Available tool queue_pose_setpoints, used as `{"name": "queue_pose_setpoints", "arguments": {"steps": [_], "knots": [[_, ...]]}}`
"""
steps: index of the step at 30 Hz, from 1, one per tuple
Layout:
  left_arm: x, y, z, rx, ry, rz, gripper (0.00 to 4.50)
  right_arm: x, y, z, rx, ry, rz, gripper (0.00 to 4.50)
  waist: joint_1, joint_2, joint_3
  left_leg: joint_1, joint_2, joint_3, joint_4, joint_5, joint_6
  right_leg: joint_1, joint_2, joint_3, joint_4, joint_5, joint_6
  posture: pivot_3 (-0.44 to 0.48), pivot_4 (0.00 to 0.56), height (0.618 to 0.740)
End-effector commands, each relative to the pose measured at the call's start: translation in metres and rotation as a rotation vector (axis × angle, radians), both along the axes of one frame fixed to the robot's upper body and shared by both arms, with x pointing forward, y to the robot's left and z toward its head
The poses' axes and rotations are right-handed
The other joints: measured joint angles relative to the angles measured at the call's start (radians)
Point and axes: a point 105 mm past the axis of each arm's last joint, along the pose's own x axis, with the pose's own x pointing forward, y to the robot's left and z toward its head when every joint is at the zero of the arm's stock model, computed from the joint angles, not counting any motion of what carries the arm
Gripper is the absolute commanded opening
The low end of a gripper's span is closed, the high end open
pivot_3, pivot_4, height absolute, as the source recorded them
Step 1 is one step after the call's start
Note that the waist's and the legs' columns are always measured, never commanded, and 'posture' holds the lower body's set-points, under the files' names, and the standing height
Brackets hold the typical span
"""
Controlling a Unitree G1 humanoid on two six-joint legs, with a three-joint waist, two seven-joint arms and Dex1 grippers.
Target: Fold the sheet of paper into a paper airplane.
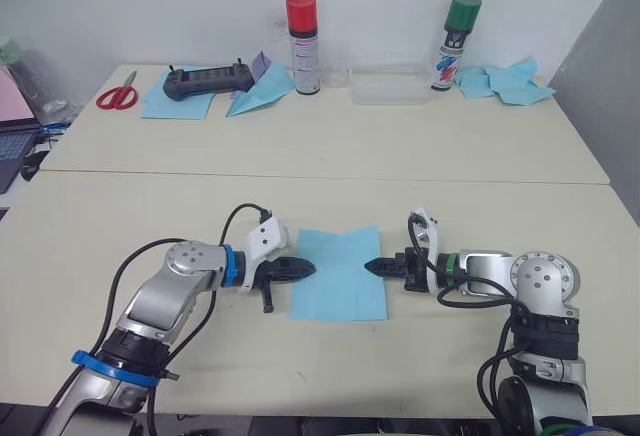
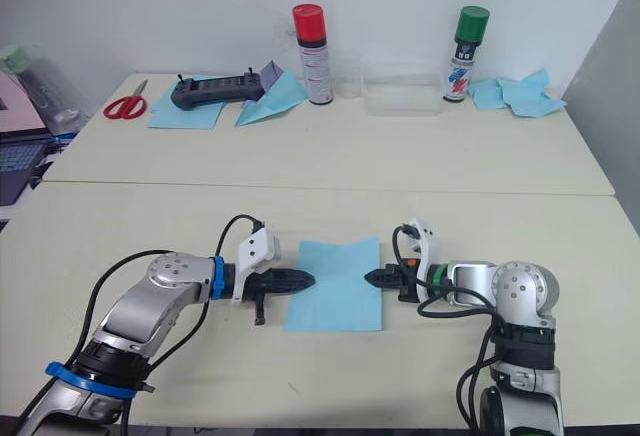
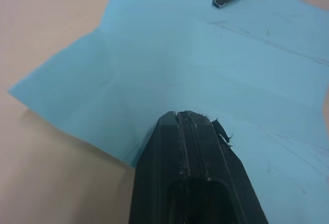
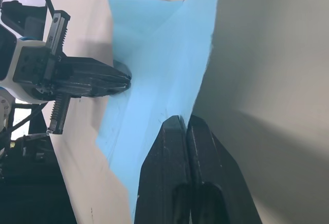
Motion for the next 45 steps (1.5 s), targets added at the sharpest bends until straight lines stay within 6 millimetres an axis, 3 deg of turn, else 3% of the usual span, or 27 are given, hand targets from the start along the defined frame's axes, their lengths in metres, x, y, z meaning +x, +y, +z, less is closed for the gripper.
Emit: {"name": "queue_pose_setpoints", "arguments": {"steps": [1,6,7,9,16,24,27,29,33,39,45], "knots": [[-0.011,-0.001,-0.023,0.058,0.049,-0.025,0.0,-0.002,-0.002,0.002,-0.028,-0.026,0.006,0.03,0.0,0.0,-0.001,0.0,0.0,0.0,0.0,0.0,0.0,0.0,0.0,0.0,0.0,0.0,0.0,0.0,0.15,0.74],[-0.015,-0.002,-0.027,0.057,0.056,-0.026,0.0,-0.002,-0.008,-0.001,-0.069,-0.037,-0.004,0.03,0.0,0.001,-0.001,0.0,0.0,0.0,0.001,0.0,0.0,0.001,0.0,0.0,0.0,0.0,0.0,0.0,0.15,0.74],[-0.016,-0.002,-0.027,0.056,0.056,-0.025,0.0,0.0,-0.008,-0.001,-0.075,-0.044,-0.009,0.2,0.0,0.0,-0.001,0.0,0.0,0.0,0.001,0.0,0.0,0.001,0.0,0.0,0.0,0.0,0.0,0.0,0.15,0.74],[-0.016,-0.003,-0.027,0.055,0.057,-0.024,0.0,0.002,-0.009,-0.002,-0.082,-0.05,-0.013,0.59,0.0,0.0,-0.001,0.0,0.0,0.0,0.001,0.0,0.0,0.001,0.0,0.0,-0.001,0.0,0.0,0.0,0.15,0.74],[-0.015,-0.004,-0.027,0.052,0.054,-0.024,0.0,0.013,-0.019,0.008,-0.131,-0.173,-0.023,2.94,0.0,0.002,-0.004,0.002,0.0,0.0,0.002,0.0,0.0,0.003,0.0,0.0,0.0,-0.002,0.004,0.0,0.15,0.74],[-0.016,-0.005,-0.028,0.051,0.055,-0.03,0.0,0.044,-0.011,0.069,-0.119,-0.819,0.036,2.94,-0.001,0.003,-0.004,0.002,0.0,0.002,0.011,0.0,0.0,0.005,0.0,0.003,-0.002,-0.001,0.008,0.0,0.15,0.74],[-0.016,-0.006,-0.028,0.051,0.055,-0.03,0.0,0.023,0.019,0.07,-0.029,-0.869,0.163,2.37,-0.001,0.003,-0.004,0.001,0.0,0.002,0.011,0.0,0.0,0.005,0.001,0.003,-0.002,-0.001,0.008,0.0,0.15,0.74],[-0.015,-0.005,-0.028,0.051,0.054,-0.029,0.0,0.014,0.031,0.063,-0.022,-0.876,0.222,1.66,0.0,0.003,-0.004,0.001,0.0,0.002,0.011,0.0,0.0,0.005,0.0,0.003,-0.001,-0.001,0.008,0.0,0.15,0.74],[-0.013,-0.006,-0.028,0.055,0.049,-0.027,0.0,0.009,0.042,0.017,-0.151,-0.81,0.292,0.09,0.001,0.003,-0.004,0.001,0.0,0.001,0.011,0.0,0.0,0.005,0.0,0.002,-0.001,-0.001,0.007,0.0,0.15,0.74],[-0.011,-0.007,-0.026,0.054,0.044,-0.021,0.0,0.014,0.043,-0.015,-0.247,-0.782,0.299,0.01,0.001,0.003,-0.004,0.001,0.0,0.001,0.013,0.0,0.0,0.006,0.0,0.002,-0.001,-0.001,0.008,0.0,0.15,0.74],[-0.009,-0.005,-0.026,0.025,0.055,0.025,0.0,0.035,0.014,-0.026,-0.362,-0.763,0.194,0.01,0.003,0.003,-0.004,0.003,0.0,0.001,0.014,0.0,0.0,0.009,0.0,0.002,-0.001,-0.001,0.008,0.0,0.15,0.74]]}}
